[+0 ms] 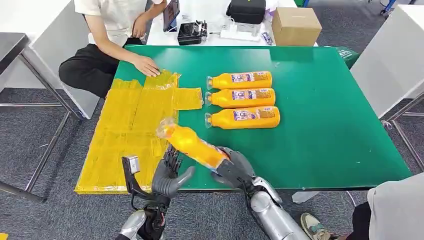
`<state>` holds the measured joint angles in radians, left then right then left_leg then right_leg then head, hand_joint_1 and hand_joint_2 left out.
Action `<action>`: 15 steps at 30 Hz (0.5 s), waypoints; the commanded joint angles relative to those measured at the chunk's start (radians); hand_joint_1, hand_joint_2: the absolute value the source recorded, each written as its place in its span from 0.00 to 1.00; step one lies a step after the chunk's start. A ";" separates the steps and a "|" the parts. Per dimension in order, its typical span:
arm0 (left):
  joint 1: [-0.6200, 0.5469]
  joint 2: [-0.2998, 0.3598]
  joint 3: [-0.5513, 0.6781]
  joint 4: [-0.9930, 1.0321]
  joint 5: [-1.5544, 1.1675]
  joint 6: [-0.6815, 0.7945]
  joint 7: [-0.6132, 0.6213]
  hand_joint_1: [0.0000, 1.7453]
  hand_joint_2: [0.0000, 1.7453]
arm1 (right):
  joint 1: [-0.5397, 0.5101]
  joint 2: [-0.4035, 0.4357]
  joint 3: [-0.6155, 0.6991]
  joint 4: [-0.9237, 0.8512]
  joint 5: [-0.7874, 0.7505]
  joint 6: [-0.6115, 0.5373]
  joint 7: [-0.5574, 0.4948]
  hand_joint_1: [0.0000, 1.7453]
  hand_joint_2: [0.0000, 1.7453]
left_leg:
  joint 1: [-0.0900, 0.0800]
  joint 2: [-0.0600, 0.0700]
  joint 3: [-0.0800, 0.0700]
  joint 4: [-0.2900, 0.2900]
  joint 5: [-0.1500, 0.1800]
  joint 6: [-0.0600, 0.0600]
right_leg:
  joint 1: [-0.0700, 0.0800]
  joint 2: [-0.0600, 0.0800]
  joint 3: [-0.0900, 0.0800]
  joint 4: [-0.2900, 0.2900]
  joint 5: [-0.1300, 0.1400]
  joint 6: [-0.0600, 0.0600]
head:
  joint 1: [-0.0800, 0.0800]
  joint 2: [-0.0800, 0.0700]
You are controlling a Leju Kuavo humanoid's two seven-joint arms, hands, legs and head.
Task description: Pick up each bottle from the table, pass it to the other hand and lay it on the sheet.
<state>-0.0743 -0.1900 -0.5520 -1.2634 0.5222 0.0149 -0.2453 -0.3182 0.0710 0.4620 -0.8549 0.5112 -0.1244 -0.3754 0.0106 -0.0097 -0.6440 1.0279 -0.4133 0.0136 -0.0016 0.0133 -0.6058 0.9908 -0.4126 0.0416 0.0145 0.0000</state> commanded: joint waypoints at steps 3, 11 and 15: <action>-0.040 0.044 -0.040 0.045 -0.003 -0.004 0.001 0.00 1.00 | -0.070 0.007 0.056 0.117 -0.006 0.003 0.002 1.00 1.00 | -0.001 0.001 0.002 -0.001 -0.001 0.000 | -0.001 0.000 0.002 -0.001 0.000 -0.001 | 0.000 0.000; -0.050 0.045 -0.052 0.047 -0.001 -0.035 0.000 0.00 1.00 | -0.090 0.027 0.091 0.155 -0.003 0.029 0.008 1.00 1.00 | -0.001 0.002 0.003 -0.001 -0.001 0.000 | -0.001 0.000 0.002 -0.001 -0.001 -0.001 | 0.000 0.000; -0.069 0.032 -0.048 0.066 -0.001 -0.027 0.002 0.00 1.00 | -0.113 0.065 0.132 0.186 0.011 0.024 0.010 0.98 1.00 | -0.001 0.003 0.002 -0.001 -0.001 0.000 | 0.000 0.002 0.001 0.000 0.000 -0.001 | 0.000 0.000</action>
<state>-0.0785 -0.1804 -0.5600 -1.2634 0.5226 -0.0092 -0.2464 -0.3453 0.0862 0.4959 -0.7992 0.5093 -0.1049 -0.3719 0.0103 -0.0093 -0.6453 1.0280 -0.4134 0.0136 -0.0018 0.0135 -0.6075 0.9908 -0.4126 0.0416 0.0145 0.0000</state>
